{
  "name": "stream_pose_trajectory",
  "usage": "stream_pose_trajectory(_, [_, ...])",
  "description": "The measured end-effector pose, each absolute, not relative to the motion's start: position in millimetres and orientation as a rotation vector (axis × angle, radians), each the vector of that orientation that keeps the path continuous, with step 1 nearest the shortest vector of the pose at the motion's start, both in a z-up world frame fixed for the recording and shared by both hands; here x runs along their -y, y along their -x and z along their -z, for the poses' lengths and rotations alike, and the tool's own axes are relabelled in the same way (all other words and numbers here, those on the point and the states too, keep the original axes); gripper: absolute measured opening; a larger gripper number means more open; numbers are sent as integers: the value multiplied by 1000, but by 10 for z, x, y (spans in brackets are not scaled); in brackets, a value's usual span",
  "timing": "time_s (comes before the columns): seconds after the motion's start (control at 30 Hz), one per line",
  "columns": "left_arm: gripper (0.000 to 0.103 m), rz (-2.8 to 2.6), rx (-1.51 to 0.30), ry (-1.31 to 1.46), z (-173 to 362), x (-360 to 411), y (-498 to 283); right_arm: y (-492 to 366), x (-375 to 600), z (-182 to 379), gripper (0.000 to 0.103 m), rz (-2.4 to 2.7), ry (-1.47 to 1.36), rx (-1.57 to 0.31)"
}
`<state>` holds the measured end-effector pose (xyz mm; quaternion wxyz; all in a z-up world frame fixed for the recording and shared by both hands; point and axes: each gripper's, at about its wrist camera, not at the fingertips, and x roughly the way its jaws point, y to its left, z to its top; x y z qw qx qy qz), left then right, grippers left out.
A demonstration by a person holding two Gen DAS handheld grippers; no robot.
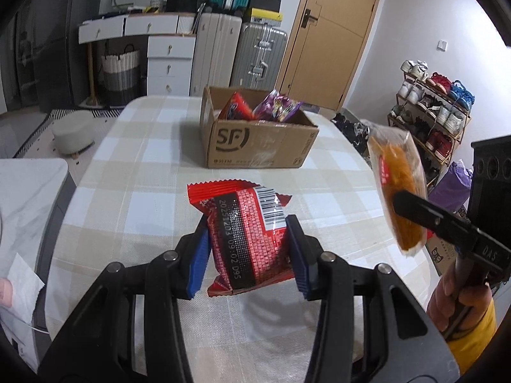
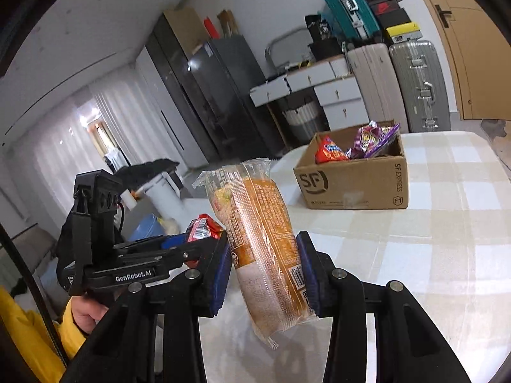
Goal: Organize snacks
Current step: 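Lift and carry the wafer pack and sausage pack over the SF box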
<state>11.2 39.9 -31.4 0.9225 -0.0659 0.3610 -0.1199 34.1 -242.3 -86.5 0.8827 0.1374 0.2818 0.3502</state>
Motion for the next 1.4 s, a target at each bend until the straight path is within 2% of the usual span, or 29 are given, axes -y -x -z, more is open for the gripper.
stream_pose_trajectory(0.7, [42,296,-700,96,-179,-289,-41,-61,2884,579,40,-616,-345,-478])
stream_pose_trajectory(1.07, [42,309,-714,126,-493,-426,-709,-618,2905,202,40,-621,-309,-443])
stream_pose_trajectory(1.4, [42,272,-740,111,-729,-493,-1861,-1622,2667,-157,40,-646,-241,-452])
